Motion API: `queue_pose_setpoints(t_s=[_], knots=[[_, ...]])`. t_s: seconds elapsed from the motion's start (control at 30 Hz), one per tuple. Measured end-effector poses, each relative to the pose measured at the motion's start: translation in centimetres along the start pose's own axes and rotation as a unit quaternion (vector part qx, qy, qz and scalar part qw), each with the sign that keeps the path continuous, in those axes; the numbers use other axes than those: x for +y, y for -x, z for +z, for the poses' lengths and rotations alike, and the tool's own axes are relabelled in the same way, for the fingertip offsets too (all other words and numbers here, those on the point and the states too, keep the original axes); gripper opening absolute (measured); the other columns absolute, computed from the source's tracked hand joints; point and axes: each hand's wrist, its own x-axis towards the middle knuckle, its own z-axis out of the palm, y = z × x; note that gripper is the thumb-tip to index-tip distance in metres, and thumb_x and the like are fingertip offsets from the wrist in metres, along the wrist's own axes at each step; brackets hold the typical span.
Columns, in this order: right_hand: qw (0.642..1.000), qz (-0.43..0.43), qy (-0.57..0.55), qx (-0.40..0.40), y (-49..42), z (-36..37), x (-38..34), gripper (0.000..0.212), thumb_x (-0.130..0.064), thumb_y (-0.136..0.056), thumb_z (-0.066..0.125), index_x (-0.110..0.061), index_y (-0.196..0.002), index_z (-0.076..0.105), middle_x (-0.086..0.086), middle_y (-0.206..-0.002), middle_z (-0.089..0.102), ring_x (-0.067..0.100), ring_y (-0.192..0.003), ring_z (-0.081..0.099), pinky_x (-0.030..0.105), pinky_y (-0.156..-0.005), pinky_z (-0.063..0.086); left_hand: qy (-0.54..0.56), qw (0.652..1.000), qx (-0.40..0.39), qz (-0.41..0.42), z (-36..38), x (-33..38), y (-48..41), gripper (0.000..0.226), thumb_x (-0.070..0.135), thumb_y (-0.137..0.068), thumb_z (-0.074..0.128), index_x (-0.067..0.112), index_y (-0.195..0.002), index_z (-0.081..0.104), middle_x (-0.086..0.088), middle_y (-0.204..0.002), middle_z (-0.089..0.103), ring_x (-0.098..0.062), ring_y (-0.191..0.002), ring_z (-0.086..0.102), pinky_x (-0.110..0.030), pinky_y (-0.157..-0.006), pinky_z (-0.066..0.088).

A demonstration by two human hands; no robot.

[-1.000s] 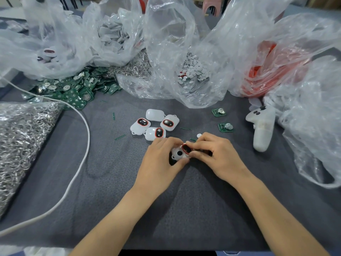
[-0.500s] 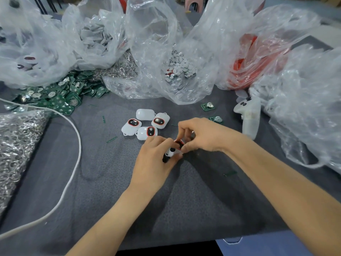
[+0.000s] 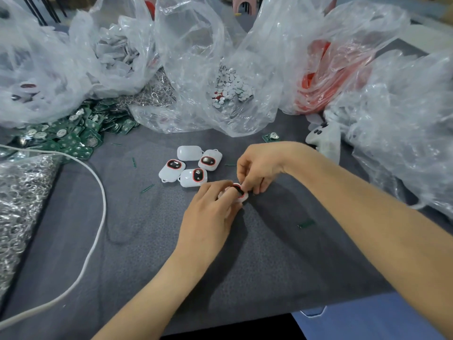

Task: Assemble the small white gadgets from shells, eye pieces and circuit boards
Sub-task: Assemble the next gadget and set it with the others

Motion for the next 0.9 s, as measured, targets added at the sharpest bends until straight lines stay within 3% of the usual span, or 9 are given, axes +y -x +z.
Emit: queue_pose_setpoints(t_s=[0.2,0.43,0.53,0.7,0.8,0.9], knots=[[0.998,0.041,0.022,-0.033,-0.4,-0.7,-1.0,0.008,0.0,-0.084,0.068,-0.007,-0.081,0.063,0.007,-0.073,0.068,0.017,-0.068,0.066,0.024,-0.064,0.058,0.01,1.0,-0.024,0.014,-0.1,0.0,0.1,0.017,0.009,-0.088,0.066,0.011,-0.104,0.07,-0.002,-0.119,0.065,-0.026,-0.105,0.059,-0.041,-0.075,0.055],[1.0,0.022,0.007,-0.003,-0.5,-0.1,-0.5,0.014,-0.016,-0.09,0.064,-0.01,-0.079,0.06,0.005,-0.071,0.066,0.012,-0.061,0.064,0.021,-0.056,0.054,-0.057,0.998,-0.03,0.027,-0.2,0.3,-0.3,0.019,0.01,-0.081,0.074,0.015,-0.099,0.072,-0.003,-0.106,0.069,-0.027,-0.09,0.064,-0.037,-0.058,0.056],[1.0,0.023,-0.002,0.017,-0.3,0.2,-0.4,0.014,-0.015,-0.09,0.065,-0.011,-0.078,0.059,0.005,-0.07,0.066,0.012,-0.059,0.064,0.02,-0.054,0.053,-0.039,0.999,-0.027,0.006,-0.1,0.5,-0.1,0.019,0.011,-0.084,0.071,0.016,-0.102,0.07,-0.001,-0.113,0.067,-0.025,-0.097,0.062,-0.04,-0.059,0.056],[0.984,-0.069,-0.017,0.163,1.0,2.4,1.6,0.01,-0.016,-0.085,0.069,-0.014,-0.078,0.063,0.0,-0.066,0.064,0.009,-0.057,0.058,0.022,-0.057,0.047,-0.02,0.999,-0.028,0.02,0.2,0.4,0.0,0.025,0.005,-0.082,0.072,0.012,-0.105,0.071,-0.006,-0.117,0.066,-0.03,-0.097,0.061,-0.042,-0.075,0.056],[0.94,-0.132,-0.085,0.302,2.4,5.4,3.7,0.006,-0.016,-0.085,0.069,-0.018,-0.08,0.065,-0.006,-0.073,0.065,0.002,-0.063,0.055,0.017,-0.065,0.042,-0.02,0.998,-0.018,0.049,0.5,0.2,-0.5,0.029,-0.002,-0.075,0.076,0.011,-0.101,0.072,-0.011,-0.111,0.068,-0.032,-0.091,0.062,-0.039,-0.081,0.054],[0.887,-0.161,-0.185,0.391,4.4,7.3,5.3,0.01,-0.006,-0.086,0.064,-0.016,-0.083,0.067,-0.007,-0.075,0.066,0.005,-0.068,0.06,0.017,-0.068,0.047,0.017,1.0,-0.007,0.006,1.5,0.5,-1.4,0.033,0.003,-0.077,0.075,0.014,-0.107,0.069,-0.002,-0.106,0.067,-0.028,-0.092,0.058,-0.032,-0.084,0.046]])
